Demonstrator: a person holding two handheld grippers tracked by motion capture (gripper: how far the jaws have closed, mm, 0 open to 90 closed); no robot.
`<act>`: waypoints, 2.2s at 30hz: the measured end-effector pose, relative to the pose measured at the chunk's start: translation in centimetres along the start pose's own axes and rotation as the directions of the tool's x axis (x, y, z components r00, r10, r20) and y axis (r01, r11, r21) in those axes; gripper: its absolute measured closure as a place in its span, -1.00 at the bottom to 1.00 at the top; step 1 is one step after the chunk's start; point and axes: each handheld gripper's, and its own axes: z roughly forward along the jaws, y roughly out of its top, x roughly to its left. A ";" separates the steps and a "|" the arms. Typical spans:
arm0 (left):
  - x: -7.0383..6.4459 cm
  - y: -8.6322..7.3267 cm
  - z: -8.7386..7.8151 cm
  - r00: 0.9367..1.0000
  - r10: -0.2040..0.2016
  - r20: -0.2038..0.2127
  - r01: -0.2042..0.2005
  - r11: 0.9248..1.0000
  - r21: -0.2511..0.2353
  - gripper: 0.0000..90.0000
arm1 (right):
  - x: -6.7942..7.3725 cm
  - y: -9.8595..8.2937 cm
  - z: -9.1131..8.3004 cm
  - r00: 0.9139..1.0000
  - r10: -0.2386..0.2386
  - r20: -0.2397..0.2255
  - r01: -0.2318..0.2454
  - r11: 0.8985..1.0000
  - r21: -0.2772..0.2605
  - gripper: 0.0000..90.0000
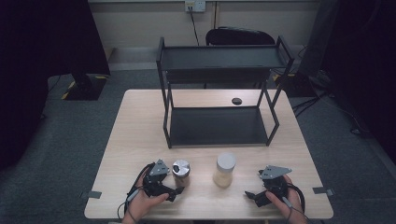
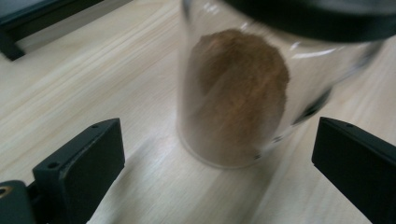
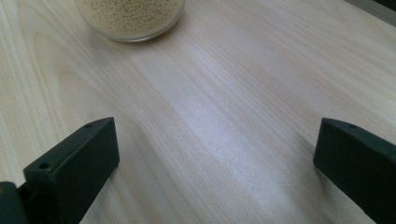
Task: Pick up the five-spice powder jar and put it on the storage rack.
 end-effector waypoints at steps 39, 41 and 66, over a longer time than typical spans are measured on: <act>-0.3 2.0 2.3 0.998 0.054 0.027 -0.053 0.998 -0.034 -0.37 | 0.0 0.0 0.0 1.000 0.000 0.000 0.000 1.000 0.000 -1.00; -0.2 2.1 2.3 0.998 0.053 0.027 -0.052 0.998 -0.030 -0.36 | 0.0 0.0 0.0 1.000 0.000 0.000 0.000 1.000 0.000 -1.00; 1.3 6.3 1.4 0.998 0.021 0.051 -0.019 0.999 -0.034 -0.35 | 0.0 0.0 0.0 1.000 0.000 0.000 0.000 1.000 0.000 -1.00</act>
